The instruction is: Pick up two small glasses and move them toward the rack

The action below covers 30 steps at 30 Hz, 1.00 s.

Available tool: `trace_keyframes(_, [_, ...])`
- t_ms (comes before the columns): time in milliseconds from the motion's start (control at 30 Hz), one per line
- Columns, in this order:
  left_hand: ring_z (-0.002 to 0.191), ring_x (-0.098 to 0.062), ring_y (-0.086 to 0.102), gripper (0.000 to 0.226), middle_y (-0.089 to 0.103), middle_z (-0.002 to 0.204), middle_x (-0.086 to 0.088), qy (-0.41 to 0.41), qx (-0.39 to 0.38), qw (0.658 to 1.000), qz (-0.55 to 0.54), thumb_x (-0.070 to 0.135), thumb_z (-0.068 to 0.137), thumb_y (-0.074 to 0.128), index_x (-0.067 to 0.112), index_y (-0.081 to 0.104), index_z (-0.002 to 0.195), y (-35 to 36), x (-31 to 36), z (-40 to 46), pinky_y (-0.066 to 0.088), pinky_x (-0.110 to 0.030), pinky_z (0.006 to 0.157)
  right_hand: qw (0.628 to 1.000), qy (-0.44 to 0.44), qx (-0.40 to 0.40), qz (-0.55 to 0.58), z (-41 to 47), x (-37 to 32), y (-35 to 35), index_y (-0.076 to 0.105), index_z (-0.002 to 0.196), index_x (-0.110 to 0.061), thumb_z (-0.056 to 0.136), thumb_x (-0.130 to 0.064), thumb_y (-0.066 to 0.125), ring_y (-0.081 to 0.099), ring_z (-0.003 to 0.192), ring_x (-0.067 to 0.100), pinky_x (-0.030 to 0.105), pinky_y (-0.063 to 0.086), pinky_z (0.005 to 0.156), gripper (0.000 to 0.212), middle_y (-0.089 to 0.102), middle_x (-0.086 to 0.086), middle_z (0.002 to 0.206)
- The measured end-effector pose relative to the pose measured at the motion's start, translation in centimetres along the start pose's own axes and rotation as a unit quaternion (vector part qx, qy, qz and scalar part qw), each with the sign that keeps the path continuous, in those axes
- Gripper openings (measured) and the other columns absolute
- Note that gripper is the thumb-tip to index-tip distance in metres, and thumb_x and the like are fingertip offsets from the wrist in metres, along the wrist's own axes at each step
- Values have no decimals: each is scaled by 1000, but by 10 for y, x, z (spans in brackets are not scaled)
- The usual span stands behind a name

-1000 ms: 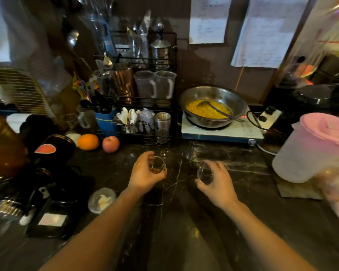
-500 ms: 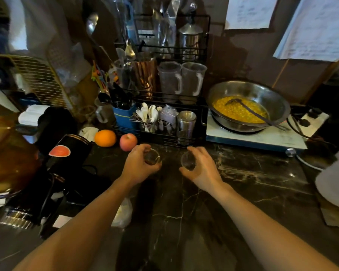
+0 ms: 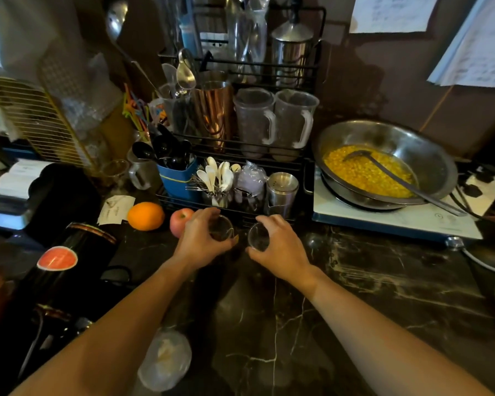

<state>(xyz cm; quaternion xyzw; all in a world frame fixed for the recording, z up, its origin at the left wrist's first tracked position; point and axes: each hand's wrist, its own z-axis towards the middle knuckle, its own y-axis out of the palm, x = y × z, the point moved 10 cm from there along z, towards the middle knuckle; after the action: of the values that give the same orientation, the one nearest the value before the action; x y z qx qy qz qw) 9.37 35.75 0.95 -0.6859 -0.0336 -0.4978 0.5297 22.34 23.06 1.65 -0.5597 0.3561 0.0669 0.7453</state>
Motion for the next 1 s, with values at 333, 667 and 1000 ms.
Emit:
trace_keyframes(333, [116,-12,53,85,56,130,-5,-9,7,1000,-1,22,67,88,15,43,139,5,-15,14,46,-24,91,999,14,9,43,18,2,22,45,135,-15,74,-34,81,48,118,20,35,46,98,74,49,3,125])
trace_keyframes(667, [111,-8,48,84,56,130,-7,-8,7,1000,8,21,66,90,11,45,136,13,-22,21,39,-12,85,1000,-1,20,9,24,0,35,47,131,-17,77,-38,77,45,120,18,33,46,93,65,51,-1,127])
trace_keyframes(1000, [113,-12,51,85,54,129,-7,1,19,1000,6,19,64,91,10,45,135,16,-31,23,40,-9,80,1000,-5,29,-9,22,-2,41,47,132,-14,78,-38,77,47,120,22,38,48,95,66,45,4,132])
